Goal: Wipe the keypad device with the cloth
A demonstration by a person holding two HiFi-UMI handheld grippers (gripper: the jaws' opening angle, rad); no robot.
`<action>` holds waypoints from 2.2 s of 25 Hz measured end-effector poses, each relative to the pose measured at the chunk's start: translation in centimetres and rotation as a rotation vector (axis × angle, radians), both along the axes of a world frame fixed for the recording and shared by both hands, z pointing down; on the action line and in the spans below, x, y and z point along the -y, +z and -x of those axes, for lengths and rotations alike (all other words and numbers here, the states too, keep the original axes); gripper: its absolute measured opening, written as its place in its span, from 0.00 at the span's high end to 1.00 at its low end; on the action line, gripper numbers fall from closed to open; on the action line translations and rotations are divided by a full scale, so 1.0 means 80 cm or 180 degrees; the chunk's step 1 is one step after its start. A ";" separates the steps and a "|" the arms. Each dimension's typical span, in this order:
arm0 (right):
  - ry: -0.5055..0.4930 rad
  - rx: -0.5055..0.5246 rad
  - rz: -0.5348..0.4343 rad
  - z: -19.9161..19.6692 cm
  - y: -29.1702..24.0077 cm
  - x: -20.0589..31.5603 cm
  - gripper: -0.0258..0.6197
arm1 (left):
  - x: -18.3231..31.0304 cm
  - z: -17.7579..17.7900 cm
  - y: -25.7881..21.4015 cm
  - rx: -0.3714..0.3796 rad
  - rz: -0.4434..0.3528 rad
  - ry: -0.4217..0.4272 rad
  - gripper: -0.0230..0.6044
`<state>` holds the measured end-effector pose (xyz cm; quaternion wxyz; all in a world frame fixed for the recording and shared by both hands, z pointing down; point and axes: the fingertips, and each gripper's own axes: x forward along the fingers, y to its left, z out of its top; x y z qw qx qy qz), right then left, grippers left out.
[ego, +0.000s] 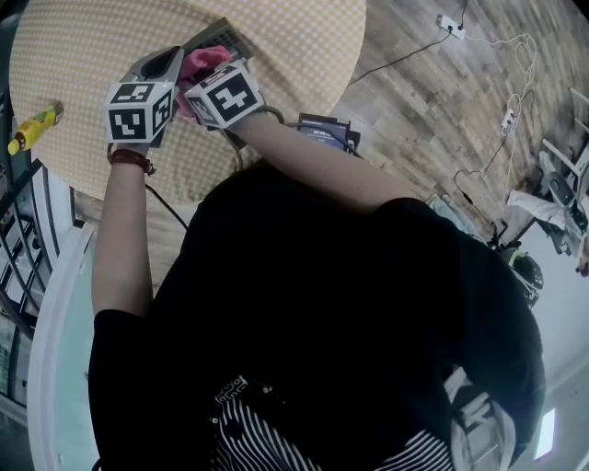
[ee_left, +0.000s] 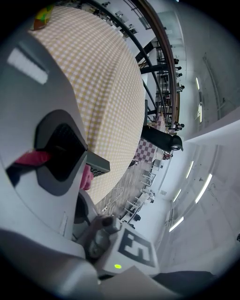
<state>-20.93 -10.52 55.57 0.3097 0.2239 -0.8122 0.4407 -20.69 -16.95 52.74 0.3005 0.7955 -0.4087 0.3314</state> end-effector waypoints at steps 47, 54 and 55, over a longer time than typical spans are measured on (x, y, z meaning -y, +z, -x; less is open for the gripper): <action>-0.0605 0.0509 -0.0158 -0.103 -0.147 -0.107 0.89 | -0.141 -0.037 -0.147 -0.0674 -0.0656 -0.1375 0.96; -0.0704 0.0661 -0.0465 -0.129 -0.196 -0.100 0.89 | -0.152 -0.079 -0.186 -0.0766 -0.0947 -0.1507 0.96; -0.0738 0.0674 -0.0508 -0.125 -0.202 -0.103 0.89 | -0.157 -0.074 -0.187 -0.0793 -0.0956 -0.1587 0.96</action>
